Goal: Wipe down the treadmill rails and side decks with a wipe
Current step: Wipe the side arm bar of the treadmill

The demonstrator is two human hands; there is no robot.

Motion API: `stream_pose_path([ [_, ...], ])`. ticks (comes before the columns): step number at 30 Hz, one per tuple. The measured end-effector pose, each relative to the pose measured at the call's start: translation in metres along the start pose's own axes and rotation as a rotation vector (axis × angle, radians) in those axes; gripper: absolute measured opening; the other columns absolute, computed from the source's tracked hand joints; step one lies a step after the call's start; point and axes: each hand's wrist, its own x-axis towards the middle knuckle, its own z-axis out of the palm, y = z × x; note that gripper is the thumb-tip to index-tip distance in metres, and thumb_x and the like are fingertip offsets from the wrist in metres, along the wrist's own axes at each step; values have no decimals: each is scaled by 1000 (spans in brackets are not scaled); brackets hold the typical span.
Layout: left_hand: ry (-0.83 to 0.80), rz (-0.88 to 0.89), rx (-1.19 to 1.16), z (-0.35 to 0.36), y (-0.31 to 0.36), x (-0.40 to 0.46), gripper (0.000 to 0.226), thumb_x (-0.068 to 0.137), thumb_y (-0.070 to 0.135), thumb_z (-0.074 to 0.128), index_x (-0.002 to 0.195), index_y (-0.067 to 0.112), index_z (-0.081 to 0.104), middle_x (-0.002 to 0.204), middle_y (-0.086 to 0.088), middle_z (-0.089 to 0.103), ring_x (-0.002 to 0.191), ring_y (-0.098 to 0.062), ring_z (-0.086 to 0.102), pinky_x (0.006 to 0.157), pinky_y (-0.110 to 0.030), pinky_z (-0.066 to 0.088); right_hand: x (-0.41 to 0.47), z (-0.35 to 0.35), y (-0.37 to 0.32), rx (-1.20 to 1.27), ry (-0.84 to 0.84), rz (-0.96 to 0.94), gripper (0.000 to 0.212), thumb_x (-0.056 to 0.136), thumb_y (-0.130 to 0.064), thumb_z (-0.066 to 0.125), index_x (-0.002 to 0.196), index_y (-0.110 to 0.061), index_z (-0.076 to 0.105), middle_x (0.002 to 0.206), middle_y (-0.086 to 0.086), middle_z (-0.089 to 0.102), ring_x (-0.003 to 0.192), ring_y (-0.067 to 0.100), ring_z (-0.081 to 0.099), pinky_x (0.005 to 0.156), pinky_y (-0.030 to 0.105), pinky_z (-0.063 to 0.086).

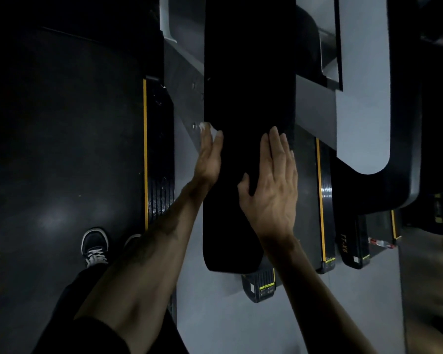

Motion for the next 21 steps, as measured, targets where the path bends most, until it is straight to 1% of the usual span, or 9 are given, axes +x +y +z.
stream_pose_path([
  [2, -21, -52, 12, -3, -21, -1, 85, 100, 73, 37, 164, 21, 20, 171, -7, 17, 159, -25, 12, 127, -58, 15, 0, 0, -1, -1, 1, 5, 74, 95, -22, 59, 159, -2, 28, 169, 13, 22, 158, 27, 15, 127, 48, 20],
  [3, -44, -65, -7, -5, -33, -2, 83, 100, 74, 38, 162, 21, 23, 170, -10, 21, 158, -30, 17, 125, -62, 18, 0, -1, -1, 2, -1, 8, 74, 95, -21, 60, 159, -2, 28, 169, 13, 22, 158, 27, 15, 128, 48, 19],
  [5, -53, -91, -18, -7, -50, -9, 86, 95, 81, 39, 161, 28, 25, 168, -10, 26, 155, -30, 24, 122, -65, 24, 0, -1, -1, 11, -2, 15, 74, 95, -21, 60, 160, -3, 29, 169, 12, 22, 158, 26, 14, 128, 47, 18],
  [7, -24, -96, -33, -6, -62, -15, 86, 94, 82, 40, 161, 30, 24, 168, -7, 26, 155, -28, 25, 121, -65, 24, 0, 0, 0, 18, -2, 16, 74, 95, -21, 60, 160, -3, 28, 170, 11, 21, 159, 25, 13, 129, 46, 17],
  [9, -14, -35, -12, 4, -28, -43, 81, 98, 76, 37, 163, 32, 20, 171, -2, 21, 157, -22, 20, 124, -61, 21, -1, 0, 1, 19, 0, 12, 74, 96, -22, 61, 160, -3, 27, 170, 11, 21, 159, 25, 13, 129, 45, 16],
  [12, -18, 159, 62, 26, 11, -72, 69, 106, 55, 29, 164, 24, 10, 173, 4, 5, 159, -11, 2, 130, -48, 8, -1, 1, 0, 37, 12, 15, 74, 96, -20, 62, 160, -2, 29, 170, 11, 22, 159, 25, 14, 129, 45, 16],
  [15, -55, 322, 111, 32, 30, -64, 63, 110, 43, 26, 164, 19, 6, 173, 3, -5, 158, -10, -7, 130, -50, 0, 0, 0, 0, 46, 35, 8, 74, 94, -15, 64, 159, -1, 31, 169, 13, 24, 158, 25, 16, 129, 44, 16],
  [18, -46, 265, 178, 22, 41, -35, 65, 111, 45, 25, 165, 23, -2, 172, 7, -13, 156, -4, -12, 130, -49, -2, -1, 0, 0, 45, 27, 0, 75, 93, -15, 64, 159, -1, 30, 169, 13, 23, 158, 26, 15, 129, 44, 16],
  [21, -73, 205, 175, 6, 36, -13, 74, 107, 60, 27, 165, 28, -6, 172, 10, -11, 156, -1, -9, 130, -48, 2, -1, -1, 1, 62, 21, -4, 75, 94, -15, 64, 159, -1, 30, 169, 13, 23, 158, 26, 15, 128, 47, 18],
])
